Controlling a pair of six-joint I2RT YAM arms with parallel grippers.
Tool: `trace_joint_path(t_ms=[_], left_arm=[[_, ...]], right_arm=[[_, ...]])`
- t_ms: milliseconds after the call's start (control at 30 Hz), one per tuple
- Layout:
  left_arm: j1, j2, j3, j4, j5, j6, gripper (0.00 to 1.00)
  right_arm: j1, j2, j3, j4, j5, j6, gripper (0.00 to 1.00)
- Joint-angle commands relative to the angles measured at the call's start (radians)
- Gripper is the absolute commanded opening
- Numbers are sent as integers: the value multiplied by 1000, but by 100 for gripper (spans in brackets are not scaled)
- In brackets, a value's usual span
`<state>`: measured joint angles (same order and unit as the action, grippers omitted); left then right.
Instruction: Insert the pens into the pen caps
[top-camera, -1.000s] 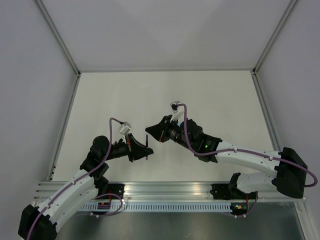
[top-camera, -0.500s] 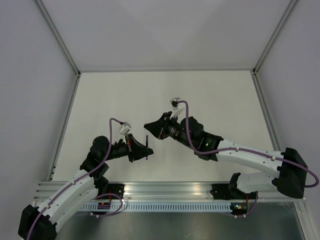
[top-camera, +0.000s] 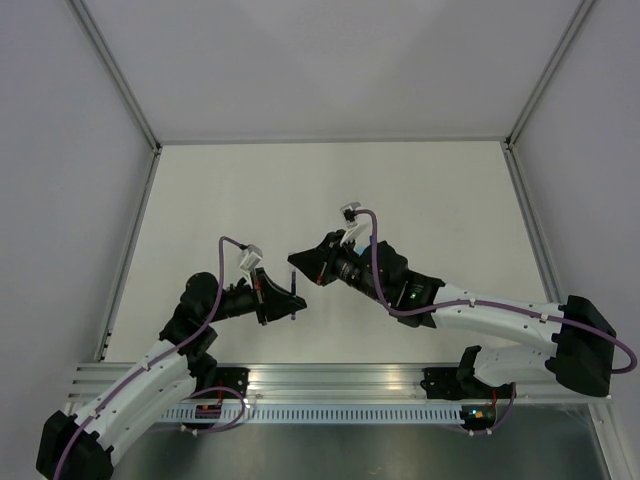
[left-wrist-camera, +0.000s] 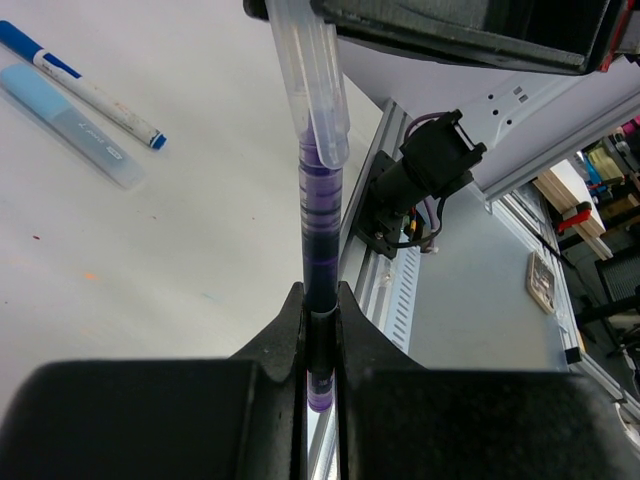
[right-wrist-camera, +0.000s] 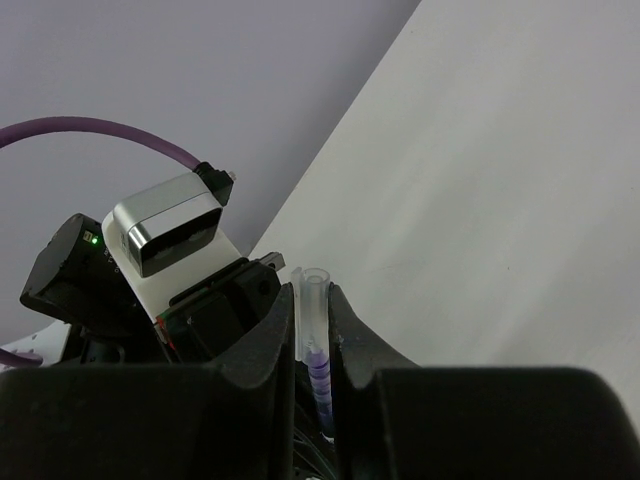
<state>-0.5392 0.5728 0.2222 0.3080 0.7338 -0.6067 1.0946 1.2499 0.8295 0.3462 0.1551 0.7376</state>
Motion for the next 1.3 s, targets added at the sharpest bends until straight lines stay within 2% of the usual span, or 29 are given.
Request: trace_joint_path(t_ms=[0, 267, 467, 633, 833, 967, 1067, 1133, 1167, 1267], left_arm=[[-2, -10, -1, 16, -37, 21, 2], [-2, -25, 11, 60, -91, -30, 2], [-1, -63, 25, 51, -102, -30, 2], [-2, -53, 29, 39, -117, -19, 2], [-2, 5, 65, 60, -125, -15, 2], [-1, 56, 118, 63, -106, -1, 2], [-2, 87, 121, 91, -42, 11, 2], [-2, 91, 108, 129, -5, 15, 2], [-2, 87, 89, 146, 4, 15, 2], [-2, 82, 72, 178, 35, 18, 2]], right_arm=[[28, -17, -27, 59, 9, -12, 0], [91, -9, -86, 106, 96, -38, 0], [125, -12, -69, 47, 167, -95, 0], [123, -18, -52, -1, 163, -125, 0], [125, 8, -50, 0, 84, -93, 0], [125, -36, -85, 24, 86, -81, 13], [125, -95, -81, -21, 141, -105, 32], [126, -124, -67, -50, 175, -132, 37], [125, -144, -61, -74, 178, -138, 44], [125, -167, -18, -125, 195, -164, 54]])
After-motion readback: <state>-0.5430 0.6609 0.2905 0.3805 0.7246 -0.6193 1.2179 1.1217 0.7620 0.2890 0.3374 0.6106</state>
